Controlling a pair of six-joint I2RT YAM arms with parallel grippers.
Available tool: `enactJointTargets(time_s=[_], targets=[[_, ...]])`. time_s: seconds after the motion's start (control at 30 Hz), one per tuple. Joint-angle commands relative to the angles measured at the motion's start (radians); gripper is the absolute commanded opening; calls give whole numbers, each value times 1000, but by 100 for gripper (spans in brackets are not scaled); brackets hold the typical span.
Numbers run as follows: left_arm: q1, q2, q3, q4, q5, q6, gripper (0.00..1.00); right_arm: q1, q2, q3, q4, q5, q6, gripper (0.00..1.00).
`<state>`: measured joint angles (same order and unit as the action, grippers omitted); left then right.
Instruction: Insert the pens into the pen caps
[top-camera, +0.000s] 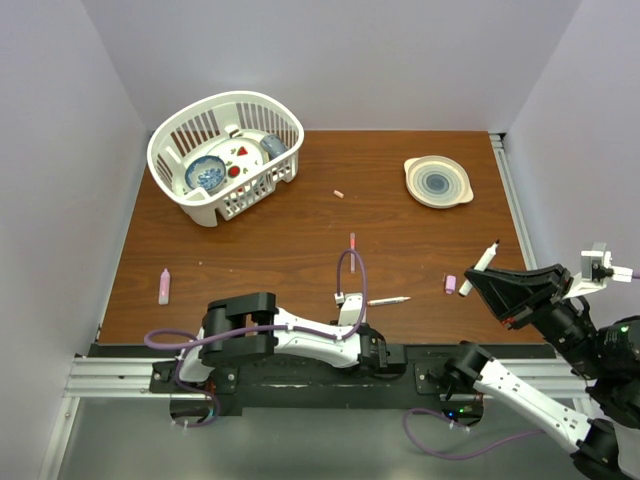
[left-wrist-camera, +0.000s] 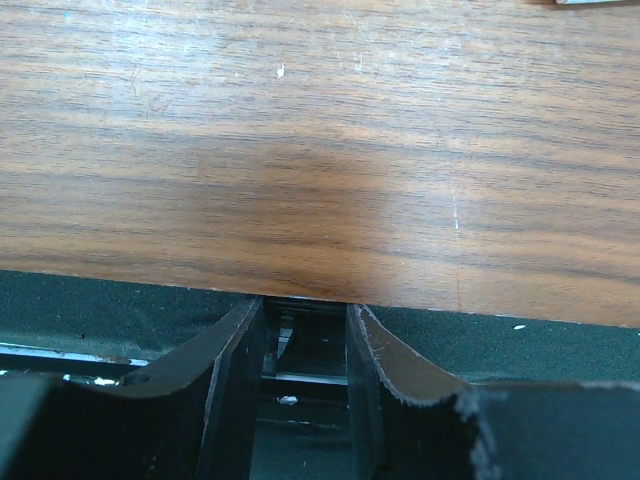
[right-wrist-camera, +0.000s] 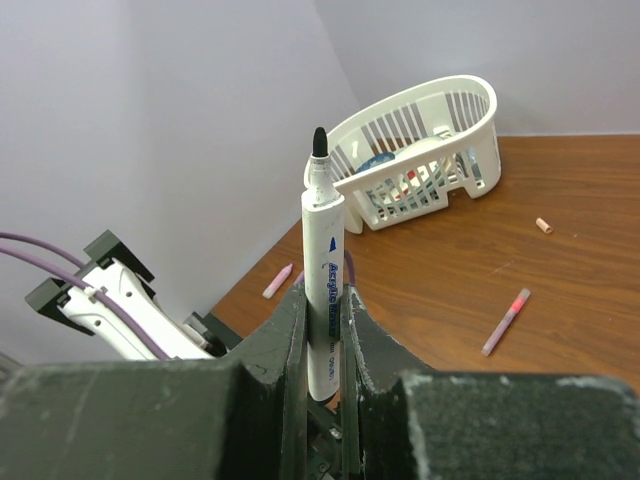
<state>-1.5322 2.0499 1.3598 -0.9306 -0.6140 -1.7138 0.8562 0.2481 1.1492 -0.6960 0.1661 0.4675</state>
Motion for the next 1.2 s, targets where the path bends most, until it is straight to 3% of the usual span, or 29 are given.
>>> enactJointTargets(time_s=[0.0,0.43,0.8,0.97,1.03,1.17], targets=[[27,56,-8,4,-30,-35,26,0,-3,29,3,6,-12,0],[-48,38,165,-198,-124,-8,15,0,36,41,16,-20,0,0],[-39,-112,104,-174,-167,71,15,0,63,-2,64,-40,16,0],[58,-266,-36,-16,-132,325,15,0,77,-19,82,-46,23,0],[127,-359,-132,128,-103,496,16,0,86,-23,90,-46,25,0],[276,-513,-266,335,61,791,16,0,97,-40,99,-42,20,0]])
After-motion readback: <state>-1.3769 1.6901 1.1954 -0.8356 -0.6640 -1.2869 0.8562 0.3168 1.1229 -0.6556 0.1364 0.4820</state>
